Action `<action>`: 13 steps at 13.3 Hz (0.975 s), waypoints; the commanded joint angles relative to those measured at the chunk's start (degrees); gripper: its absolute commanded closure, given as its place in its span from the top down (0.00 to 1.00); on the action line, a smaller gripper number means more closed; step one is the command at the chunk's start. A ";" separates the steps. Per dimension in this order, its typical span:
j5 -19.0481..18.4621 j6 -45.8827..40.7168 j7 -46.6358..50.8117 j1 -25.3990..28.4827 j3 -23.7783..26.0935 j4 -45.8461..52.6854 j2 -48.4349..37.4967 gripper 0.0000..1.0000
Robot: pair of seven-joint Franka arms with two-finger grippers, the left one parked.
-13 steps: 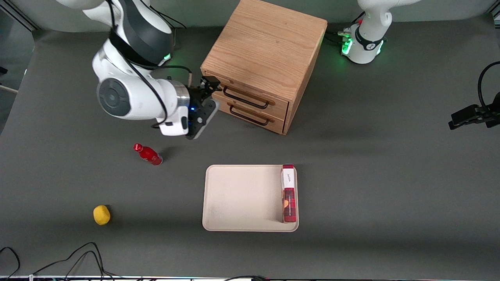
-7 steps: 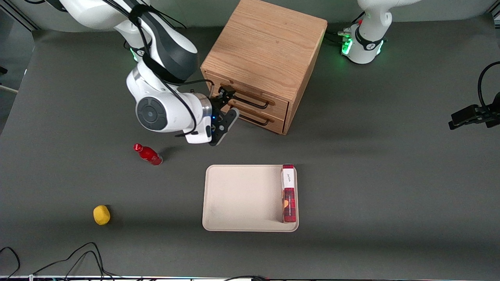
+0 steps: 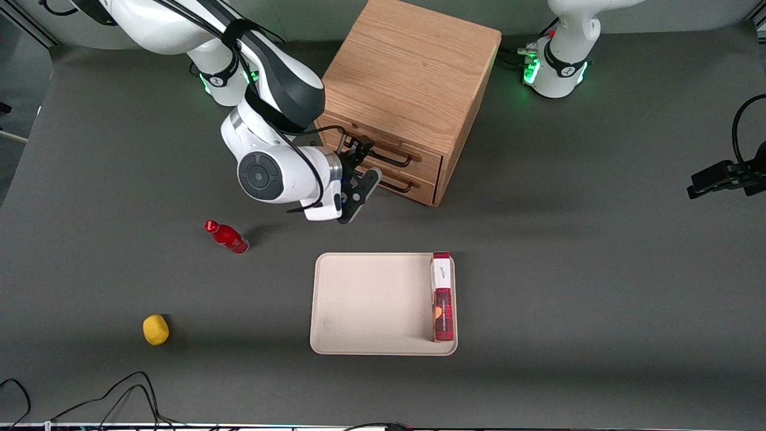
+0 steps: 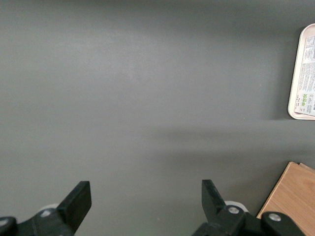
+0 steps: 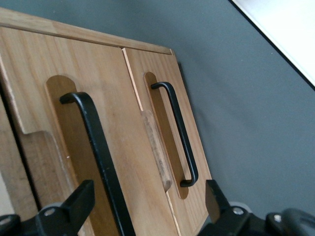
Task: Open upper drawer
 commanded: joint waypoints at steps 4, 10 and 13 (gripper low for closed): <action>-1.57 2.74 0.05 0.49 1.22 -3.03 -0.75 1.00; -3.76 6.26 0.05 0.32 2.01 -4.44 0.73 1.00; -3.85 5.82 -0.30 -0.47 1.31 -1.81 1.61 1.00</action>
